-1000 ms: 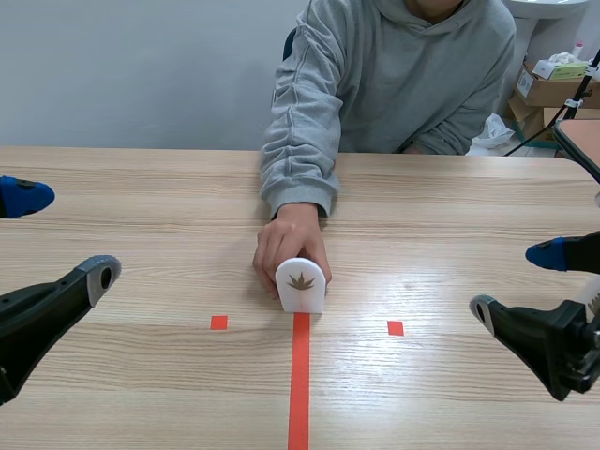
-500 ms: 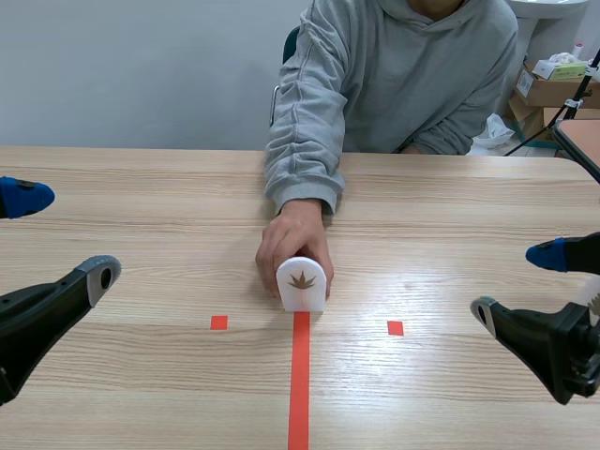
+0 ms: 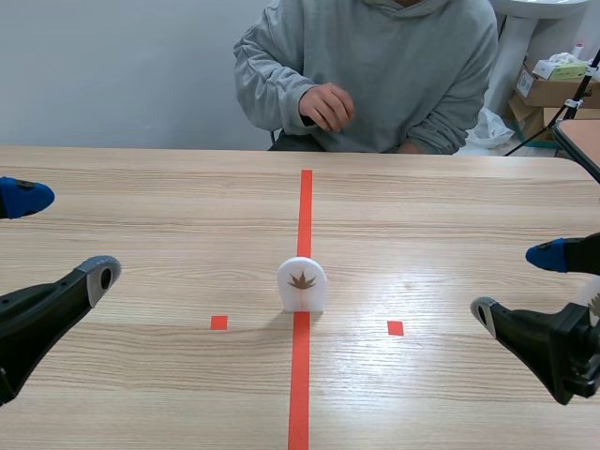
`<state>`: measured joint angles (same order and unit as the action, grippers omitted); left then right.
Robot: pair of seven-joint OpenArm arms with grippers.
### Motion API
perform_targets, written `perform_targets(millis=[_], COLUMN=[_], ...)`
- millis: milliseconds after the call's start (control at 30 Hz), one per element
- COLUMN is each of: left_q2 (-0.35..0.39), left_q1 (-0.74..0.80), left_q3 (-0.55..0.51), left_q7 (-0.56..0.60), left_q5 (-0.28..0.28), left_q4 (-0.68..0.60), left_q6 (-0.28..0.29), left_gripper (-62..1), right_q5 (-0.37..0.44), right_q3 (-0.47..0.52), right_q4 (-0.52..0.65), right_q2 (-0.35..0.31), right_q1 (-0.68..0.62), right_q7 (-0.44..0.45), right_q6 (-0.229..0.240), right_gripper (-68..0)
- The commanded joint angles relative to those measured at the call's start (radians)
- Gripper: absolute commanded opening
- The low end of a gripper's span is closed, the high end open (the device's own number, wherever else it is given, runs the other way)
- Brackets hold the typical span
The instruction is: Do the leaf sorting experiment
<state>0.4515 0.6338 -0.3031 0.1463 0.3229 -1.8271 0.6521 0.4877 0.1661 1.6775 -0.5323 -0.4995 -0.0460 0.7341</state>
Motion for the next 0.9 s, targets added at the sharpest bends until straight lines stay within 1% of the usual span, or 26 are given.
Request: perform_targets(millis=[0, 500, 667, 867], left_q2=[-0.005, -0.005, -0.005, 0.006], left_q1=[0.0, 0.0, 0.0, -0.015], left_q3=[0.0, 0.0, 0.0, 0.006], left_q7=[0.014, 0.013, 0.013, 0.013], left_q5=[0.014, 0.014, 0.013, 0.013], left_q4=[-0.004, -0.004, -0.004, 0.021], left_q6=[0.002, 0.002, 0.001, -0.008], left_gripper=[-0.7, -0.7, -0.7, -0.7], right_q5=[0.015, 0.023, 0.053, 0.052], right_q3=[-0.003, -0.003, -0.003, -0.003], right_q4=[0.016, 0.016, 0.016, 0.016], right_q2=[-0.013, -0.013, -0.013, -0.013], right_q1=[0.003, 0.003, 0.003, 0.003], right_q7=[0.012, 0.012, 0.012, 0.011], right_q6=[0.011, 0.011, 0.011, 0.011], right_gripper=[-11.5, -11.5, -11.5, -11.5])
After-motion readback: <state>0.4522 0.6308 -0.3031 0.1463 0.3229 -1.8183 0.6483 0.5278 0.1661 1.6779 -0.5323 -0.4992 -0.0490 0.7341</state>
